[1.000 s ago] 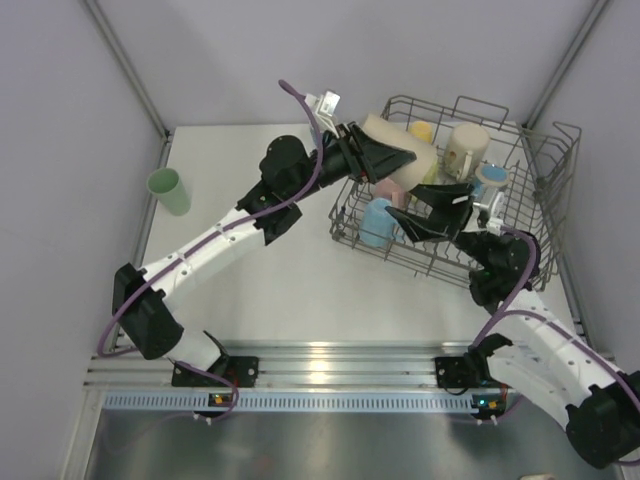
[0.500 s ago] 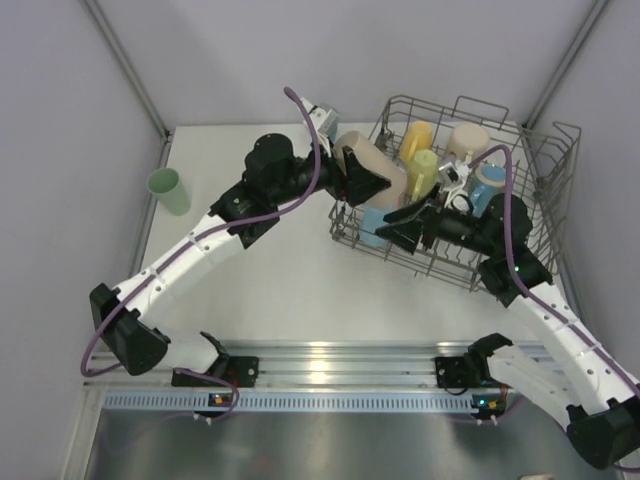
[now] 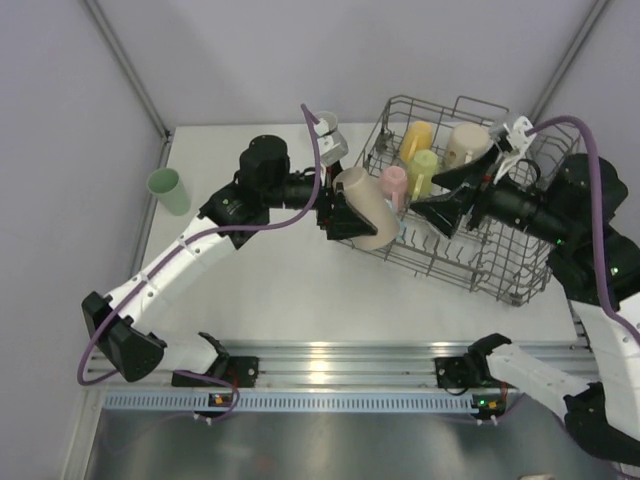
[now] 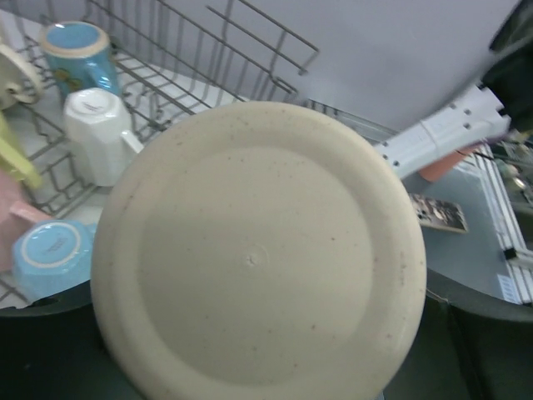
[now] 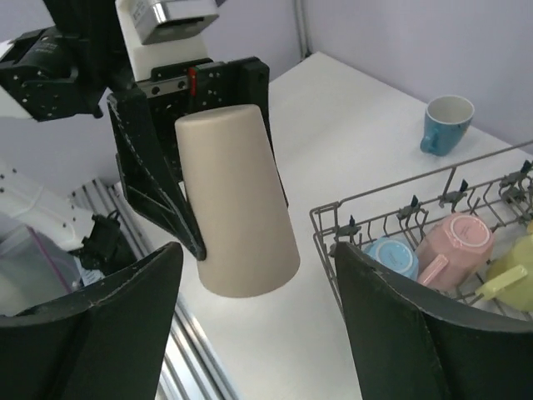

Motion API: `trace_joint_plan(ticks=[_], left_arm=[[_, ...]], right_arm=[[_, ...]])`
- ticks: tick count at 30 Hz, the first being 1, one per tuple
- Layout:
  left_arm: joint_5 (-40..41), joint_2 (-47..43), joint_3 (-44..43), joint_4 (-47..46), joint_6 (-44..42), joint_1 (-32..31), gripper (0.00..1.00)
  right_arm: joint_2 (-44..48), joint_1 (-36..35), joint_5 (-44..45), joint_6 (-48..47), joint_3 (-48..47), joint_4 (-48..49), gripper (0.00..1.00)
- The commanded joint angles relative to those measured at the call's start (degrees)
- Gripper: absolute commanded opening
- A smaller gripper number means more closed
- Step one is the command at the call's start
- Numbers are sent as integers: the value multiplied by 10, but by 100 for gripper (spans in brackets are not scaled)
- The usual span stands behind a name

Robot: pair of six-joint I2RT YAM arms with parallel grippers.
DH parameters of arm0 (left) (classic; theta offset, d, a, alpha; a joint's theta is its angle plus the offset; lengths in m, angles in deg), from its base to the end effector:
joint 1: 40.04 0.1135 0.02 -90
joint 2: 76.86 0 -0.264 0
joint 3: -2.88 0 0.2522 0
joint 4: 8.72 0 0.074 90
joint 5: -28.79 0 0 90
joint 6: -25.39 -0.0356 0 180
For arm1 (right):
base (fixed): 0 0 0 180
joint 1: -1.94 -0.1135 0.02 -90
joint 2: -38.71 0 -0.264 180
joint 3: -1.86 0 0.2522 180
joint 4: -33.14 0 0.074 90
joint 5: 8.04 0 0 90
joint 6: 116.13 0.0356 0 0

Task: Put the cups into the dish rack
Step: Pass the cup from the left arm to the right

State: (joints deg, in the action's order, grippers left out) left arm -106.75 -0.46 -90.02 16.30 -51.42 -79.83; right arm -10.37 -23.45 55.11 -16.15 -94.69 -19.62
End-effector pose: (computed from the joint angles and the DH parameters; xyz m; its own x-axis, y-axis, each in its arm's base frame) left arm 0.2124 -0.2100 0.4271 -0.3369 0.0726 -0.9387 0.9385 0.1058 -0.3286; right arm 0.1041 0.0672 0.4891 -0.2187 0.0673 -0.9735 -0.7625 0.6108 0.2136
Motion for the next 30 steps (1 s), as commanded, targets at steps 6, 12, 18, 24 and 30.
trace_joint_plan(ticks=[6, 12, 18, 24, 30], left_arm=[[-157, -5, 25, 1, -14, -1, 0], [-164, -3, 36, 5, -16, -1, 0], [-169, 9, 32, 34, -33, -1, 0], [-162, 16, 30, 64, -61, -1, 0], [-160, 17, 33, 68, -69, -1, 0]], right_arm=[[-165, -7, -217, -103, -127, -53, 82], [-219, -20, -239, -106, -168, -63, 82], [-254, -29, -290, -84, -186, -86, 82], [-259, -43, -287, -68, -177, -80, 82], [-305, -97, -227, -73, -201, -104, 83]])
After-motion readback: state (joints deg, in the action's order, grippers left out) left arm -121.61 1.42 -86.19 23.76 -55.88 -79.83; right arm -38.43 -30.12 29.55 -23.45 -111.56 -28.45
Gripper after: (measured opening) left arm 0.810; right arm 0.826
